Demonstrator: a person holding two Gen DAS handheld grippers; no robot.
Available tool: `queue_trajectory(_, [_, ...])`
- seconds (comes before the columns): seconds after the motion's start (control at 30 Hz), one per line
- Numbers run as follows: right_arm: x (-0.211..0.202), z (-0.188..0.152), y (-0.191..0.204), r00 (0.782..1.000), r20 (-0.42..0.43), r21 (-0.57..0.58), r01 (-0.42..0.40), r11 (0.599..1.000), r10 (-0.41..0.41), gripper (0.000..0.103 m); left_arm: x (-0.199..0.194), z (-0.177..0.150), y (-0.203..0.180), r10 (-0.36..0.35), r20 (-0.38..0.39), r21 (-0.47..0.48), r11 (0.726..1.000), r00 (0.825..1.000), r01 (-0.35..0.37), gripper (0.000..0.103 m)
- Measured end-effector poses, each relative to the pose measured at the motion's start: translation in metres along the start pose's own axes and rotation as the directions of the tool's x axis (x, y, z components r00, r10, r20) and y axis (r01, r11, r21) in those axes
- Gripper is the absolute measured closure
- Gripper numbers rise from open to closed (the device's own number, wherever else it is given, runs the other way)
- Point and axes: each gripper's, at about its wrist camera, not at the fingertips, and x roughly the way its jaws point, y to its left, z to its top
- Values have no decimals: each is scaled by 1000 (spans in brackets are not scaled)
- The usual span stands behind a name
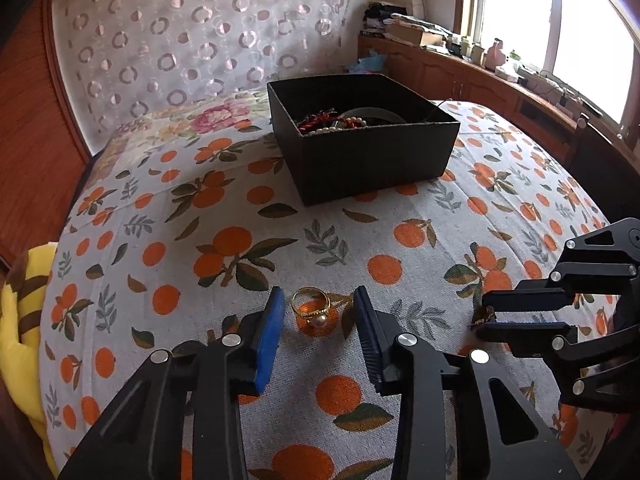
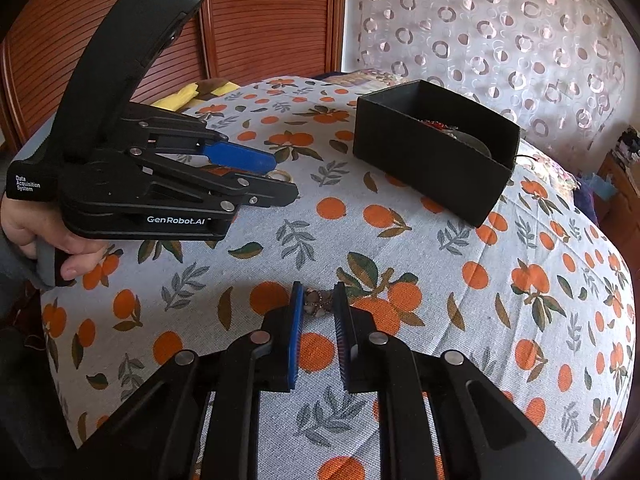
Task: Organize jewelry
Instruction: 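Move the left gripper to the gold ring and close on it, then lift the gold ring with the left gripper, lower it into the box, release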
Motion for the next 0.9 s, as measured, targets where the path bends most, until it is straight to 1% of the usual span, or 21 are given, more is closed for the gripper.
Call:
queue_trajectory(0.1, [0,0,0,1000,0,-2,2,1000,-2,86,-1,-1,0,-10,-1,2,1000,1000,10,84])
queue_trajectory(0.17, [0,0,0,1000,0,-1,1,1000,-1,86,-3,-2,0,-22,-2,-2,1000,1000,22,84])
queue_trajectory(0.27, [0,0,0,1000,0,-2,2,1000,-2,86,-9,-2,-3,-15,23,-1,1000,1000,15,84])
queue_trajectory(0.6, [-1,1,-1,1000,2,15,1,1000,-1,87,-32,5,-3,-27,95,-34,999,995,31,84])
queue_trajectory(0.77, [-9,3,-9,999,43,37,12,999,-14,87,-38,8,-2,-22,116,-47,998,993,28,84])
queue_trajectory(0.9, [-19,16,-24,995,86,61,37,997,-43,87,-40,15,1,-18,133,-61,998,991,26,84])
